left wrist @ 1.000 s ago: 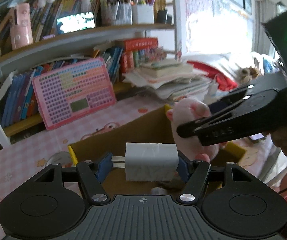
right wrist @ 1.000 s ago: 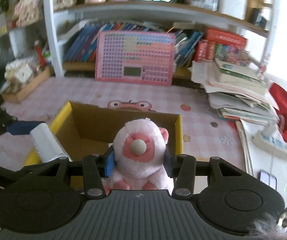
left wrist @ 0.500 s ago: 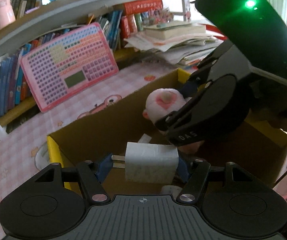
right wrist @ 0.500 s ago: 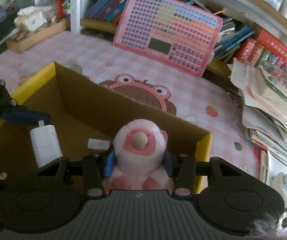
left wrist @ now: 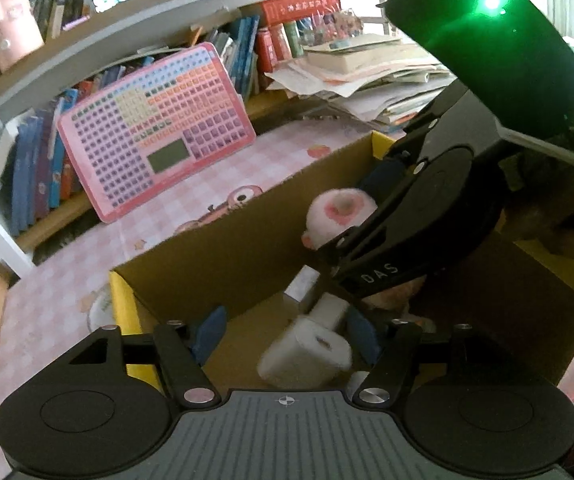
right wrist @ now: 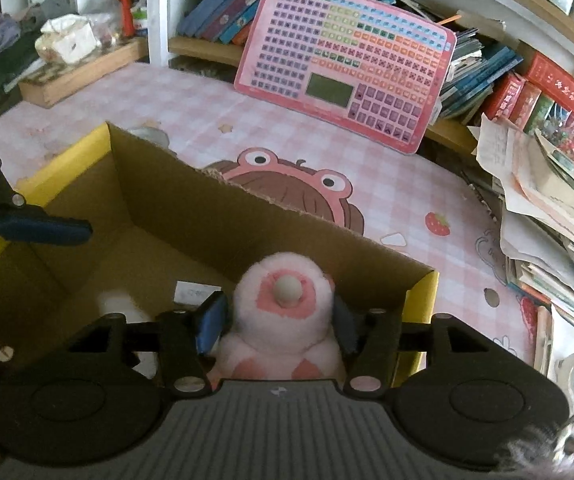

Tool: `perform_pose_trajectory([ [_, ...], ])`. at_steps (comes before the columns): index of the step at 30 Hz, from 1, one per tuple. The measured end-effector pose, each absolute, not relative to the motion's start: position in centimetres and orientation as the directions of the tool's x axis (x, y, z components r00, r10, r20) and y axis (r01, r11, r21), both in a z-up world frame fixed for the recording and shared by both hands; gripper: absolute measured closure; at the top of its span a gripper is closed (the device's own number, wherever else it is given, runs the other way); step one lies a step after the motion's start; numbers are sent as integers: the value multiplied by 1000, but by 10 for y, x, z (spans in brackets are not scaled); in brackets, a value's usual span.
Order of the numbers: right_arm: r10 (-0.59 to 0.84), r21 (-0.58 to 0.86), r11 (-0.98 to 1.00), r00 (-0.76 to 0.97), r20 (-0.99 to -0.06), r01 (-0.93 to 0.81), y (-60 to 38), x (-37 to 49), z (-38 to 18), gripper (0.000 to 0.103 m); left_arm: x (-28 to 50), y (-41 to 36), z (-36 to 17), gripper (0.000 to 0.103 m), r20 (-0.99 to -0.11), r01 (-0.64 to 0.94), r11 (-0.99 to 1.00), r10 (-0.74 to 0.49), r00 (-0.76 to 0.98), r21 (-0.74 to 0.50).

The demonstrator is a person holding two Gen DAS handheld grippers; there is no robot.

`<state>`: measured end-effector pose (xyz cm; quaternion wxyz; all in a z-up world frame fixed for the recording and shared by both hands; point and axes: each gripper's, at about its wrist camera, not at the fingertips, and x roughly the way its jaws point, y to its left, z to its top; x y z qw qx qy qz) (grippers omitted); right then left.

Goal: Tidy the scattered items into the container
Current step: 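Lower both held items into the yellow box and open both tools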

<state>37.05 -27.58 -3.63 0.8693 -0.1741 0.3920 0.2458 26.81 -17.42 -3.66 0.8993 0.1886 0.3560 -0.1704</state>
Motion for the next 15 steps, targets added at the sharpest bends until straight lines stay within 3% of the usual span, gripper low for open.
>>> perform_pose_trajectory([
  [15, 343, -68, 854, 658, -670, -515, -283, 323, 8, 34, 220, -142, 9, 24, -597, 345, 928, -198, 777, 141],
])
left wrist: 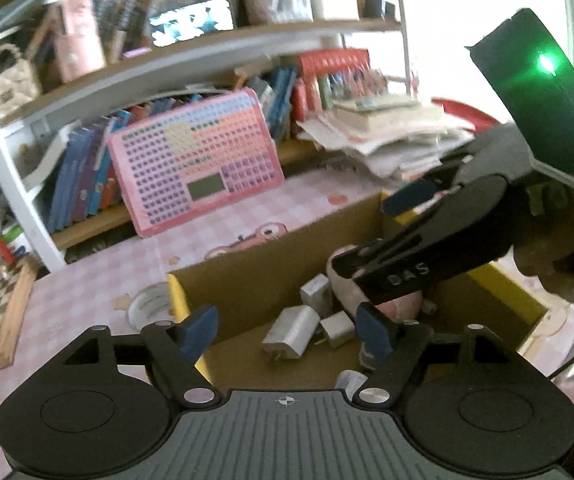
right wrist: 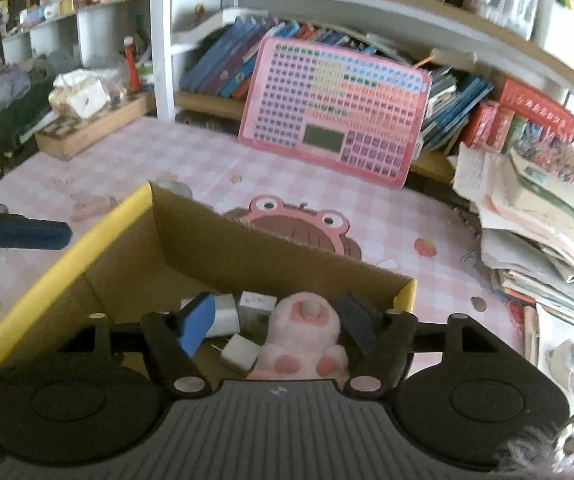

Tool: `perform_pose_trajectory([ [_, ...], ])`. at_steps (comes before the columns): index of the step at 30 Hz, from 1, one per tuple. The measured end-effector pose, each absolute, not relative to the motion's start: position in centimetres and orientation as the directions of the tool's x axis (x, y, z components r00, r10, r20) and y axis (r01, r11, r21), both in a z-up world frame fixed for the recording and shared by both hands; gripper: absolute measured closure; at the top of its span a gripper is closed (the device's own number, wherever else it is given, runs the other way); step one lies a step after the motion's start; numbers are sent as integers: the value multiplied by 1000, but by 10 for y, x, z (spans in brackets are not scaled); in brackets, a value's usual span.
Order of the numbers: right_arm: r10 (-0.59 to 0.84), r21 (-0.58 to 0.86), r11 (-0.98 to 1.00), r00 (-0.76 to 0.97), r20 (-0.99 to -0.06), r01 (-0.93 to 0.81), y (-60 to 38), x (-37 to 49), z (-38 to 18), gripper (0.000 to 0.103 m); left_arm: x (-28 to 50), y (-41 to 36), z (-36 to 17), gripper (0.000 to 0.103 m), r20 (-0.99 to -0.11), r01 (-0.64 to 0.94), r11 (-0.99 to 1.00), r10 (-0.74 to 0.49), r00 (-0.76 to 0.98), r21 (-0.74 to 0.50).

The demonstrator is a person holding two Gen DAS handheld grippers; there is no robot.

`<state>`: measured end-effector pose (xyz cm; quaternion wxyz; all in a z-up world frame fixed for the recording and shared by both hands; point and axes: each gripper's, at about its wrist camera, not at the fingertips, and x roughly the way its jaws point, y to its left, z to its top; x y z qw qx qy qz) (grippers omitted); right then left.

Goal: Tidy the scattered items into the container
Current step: 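Lower both held items into the yellow box and open both tools, then lift both open tools out of the box and back over the table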

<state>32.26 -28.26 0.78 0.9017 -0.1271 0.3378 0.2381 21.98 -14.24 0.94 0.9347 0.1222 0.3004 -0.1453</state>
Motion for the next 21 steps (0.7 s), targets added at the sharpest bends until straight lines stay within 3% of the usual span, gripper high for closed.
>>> perform_pose_trajectory([
  [21, 235, -41, 944, 754, -613, -327, -262, 214, 34, 34, 140, -63, 29, 24, -523, 356, 932, -271, 808, 66],
])
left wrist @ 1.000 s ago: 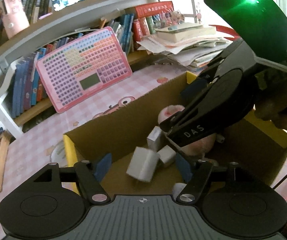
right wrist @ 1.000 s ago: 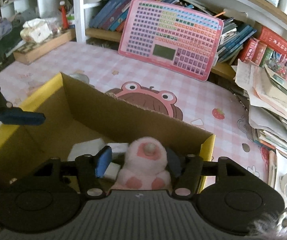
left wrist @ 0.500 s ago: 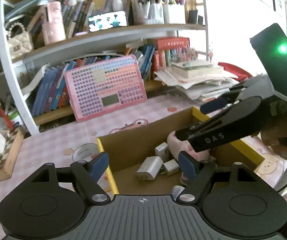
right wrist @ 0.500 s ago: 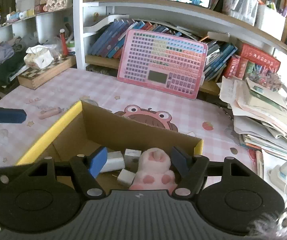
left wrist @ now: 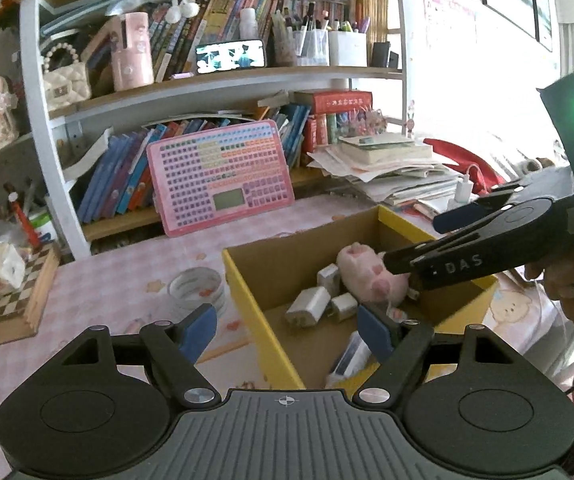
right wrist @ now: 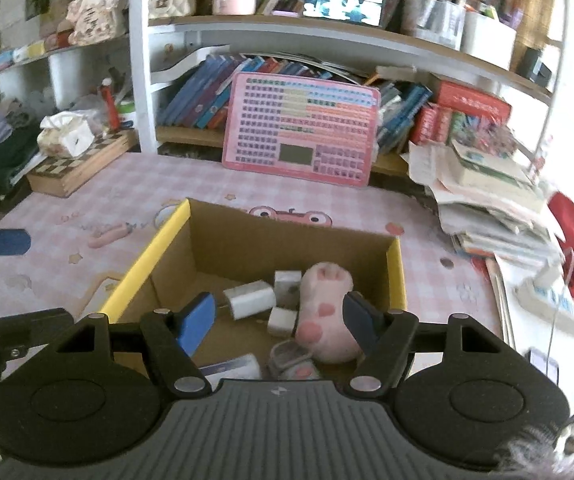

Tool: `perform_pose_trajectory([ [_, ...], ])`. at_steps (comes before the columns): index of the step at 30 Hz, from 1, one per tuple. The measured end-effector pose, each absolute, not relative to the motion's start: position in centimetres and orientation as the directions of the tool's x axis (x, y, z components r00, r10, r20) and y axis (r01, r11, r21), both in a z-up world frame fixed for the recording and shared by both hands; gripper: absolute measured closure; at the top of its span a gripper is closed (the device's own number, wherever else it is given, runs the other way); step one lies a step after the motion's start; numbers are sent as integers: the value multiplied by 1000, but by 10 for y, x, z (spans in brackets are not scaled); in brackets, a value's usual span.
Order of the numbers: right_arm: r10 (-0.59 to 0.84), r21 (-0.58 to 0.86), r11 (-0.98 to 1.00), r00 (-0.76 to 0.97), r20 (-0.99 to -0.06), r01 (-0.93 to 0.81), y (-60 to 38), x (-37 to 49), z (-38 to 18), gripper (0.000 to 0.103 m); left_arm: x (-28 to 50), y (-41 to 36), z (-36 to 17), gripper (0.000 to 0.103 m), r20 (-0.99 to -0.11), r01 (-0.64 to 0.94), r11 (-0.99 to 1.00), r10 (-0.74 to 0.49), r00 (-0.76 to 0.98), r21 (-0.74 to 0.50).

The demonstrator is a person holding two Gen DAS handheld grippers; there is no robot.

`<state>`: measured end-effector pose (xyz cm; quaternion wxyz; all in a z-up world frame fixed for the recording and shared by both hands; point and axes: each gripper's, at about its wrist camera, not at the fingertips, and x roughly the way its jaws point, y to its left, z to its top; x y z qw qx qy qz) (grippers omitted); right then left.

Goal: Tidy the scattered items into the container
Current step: 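Lift both open tools out of the box and back over the table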

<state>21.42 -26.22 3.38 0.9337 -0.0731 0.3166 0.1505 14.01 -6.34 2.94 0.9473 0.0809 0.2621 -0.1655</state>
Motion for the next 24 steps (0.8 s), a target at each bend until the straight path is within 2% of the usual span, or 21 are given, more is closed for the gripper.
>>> perform_pose_trajectory([
  [15, 90, -83, 982, 804, -588, -171, -231, 126, 31, 34, 89, -7, 21, 23, -540, 390, 921, -317, 779, 21],
  [24, 30, -96, 989, 784, -620, -113, -212, 90, 12, 34, 71, 17, 6, 23, -570, 411, 911, -324, 755, 26],
])
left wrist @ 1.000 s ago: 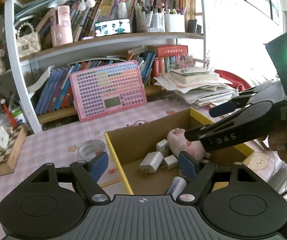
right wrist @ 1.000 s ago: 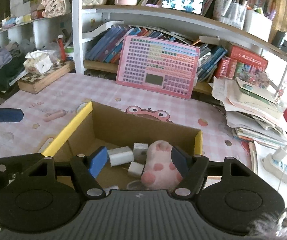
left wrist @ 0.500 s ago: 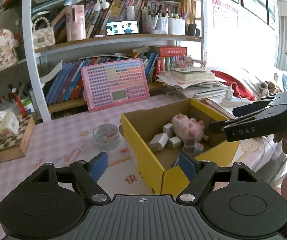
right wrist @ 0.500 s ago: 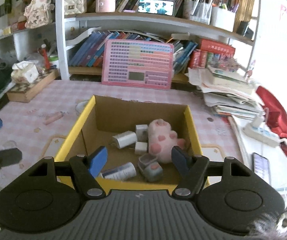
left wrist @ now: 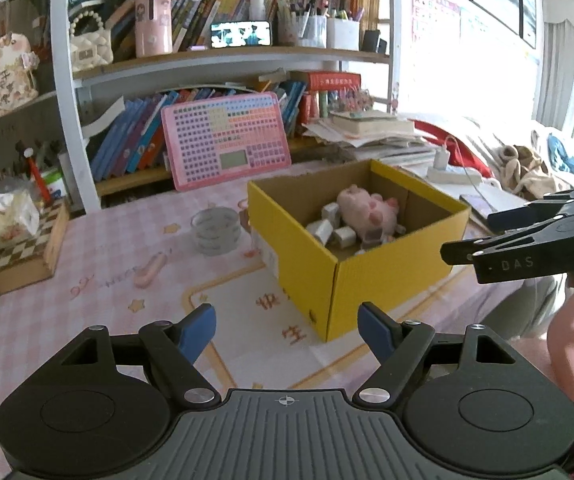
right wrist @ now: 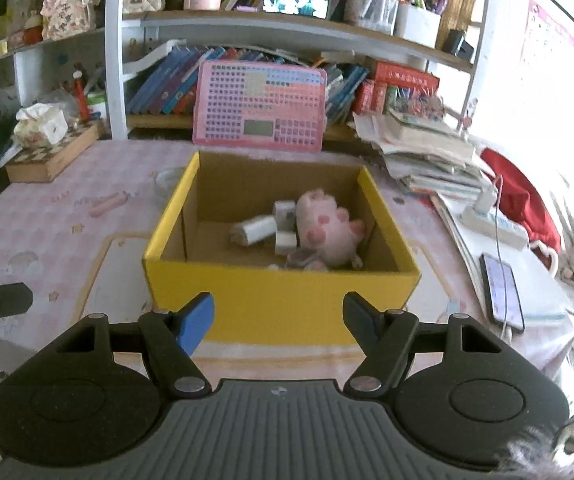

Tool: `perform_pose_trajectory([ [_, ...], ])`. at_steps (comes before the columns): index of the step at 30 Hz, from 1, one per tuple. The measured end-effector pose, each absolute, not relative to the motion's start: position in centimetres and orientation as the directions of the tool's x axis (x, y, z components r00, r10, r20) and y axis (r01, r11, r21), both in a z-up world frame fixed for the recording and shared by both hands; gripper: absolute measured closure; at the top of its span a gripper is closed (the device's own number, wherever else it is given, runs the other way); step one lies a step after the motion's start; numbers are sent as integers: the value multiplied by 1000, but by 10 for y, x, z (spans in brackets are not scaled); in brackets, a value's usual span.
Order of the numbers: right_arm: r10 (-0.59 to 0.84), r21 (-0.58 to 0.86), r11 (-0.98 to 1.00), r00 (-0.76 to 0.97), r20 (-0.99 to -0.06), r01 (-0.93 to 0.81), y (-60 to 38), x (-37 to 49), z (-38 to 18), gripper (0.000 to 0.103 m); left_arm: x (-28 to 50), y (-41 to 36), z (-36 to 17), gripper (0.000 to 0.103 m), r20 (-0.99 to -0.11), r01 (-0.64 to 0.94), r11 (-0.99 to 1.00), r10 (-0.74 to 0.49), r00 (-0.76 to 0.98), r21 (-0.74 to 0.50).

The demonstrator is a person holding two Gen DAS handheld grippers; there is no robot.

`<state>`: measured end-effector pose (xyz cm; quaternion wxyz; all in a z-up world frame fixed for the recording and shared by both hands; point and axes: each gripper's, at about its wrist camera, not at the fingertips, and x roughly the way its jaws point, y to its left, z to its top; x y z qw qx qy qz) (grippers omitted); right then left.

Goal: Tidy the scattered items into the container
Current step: 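Lift both open tools out of the box and back over the table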

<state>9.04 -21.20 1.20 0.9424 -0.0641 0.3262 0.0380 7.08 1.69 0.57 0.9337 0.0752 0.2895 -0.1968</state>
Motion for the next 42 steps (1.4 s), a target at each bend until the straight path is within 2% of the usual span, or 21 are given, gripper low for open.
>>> perform_pose_trajectory([
  [9, 15, -103, 989, 756, -654, -108, -191, 65, -4, 32, 59, 35, -4, 23, -593, 398, 917, -305, 745, 29],
  [11, 22, -101, 988, 750, -661, -118, -184, 62, -7, 32, 58, 37, -6, 11, -595, 385, 922, -292, 749, 32],
  [12, 24, -102, 987, 748, -663, -122, -180, 60, -9, 31, 57, 39, -8, 10, -595, 370, 928, -278, 754, 36],
  [28, 114, -77, 971, 717, -688, -228, -130, 59, -24, 31, 55, 69, -23, 7, -647, 299, 954, -213, 732, 25],
  [42, 165, -92, 949, 723, -671, -301, -101, 71, -21, 32, 58, 90, -20, 7, -632, 269, 962, -185, 753, 39],
])
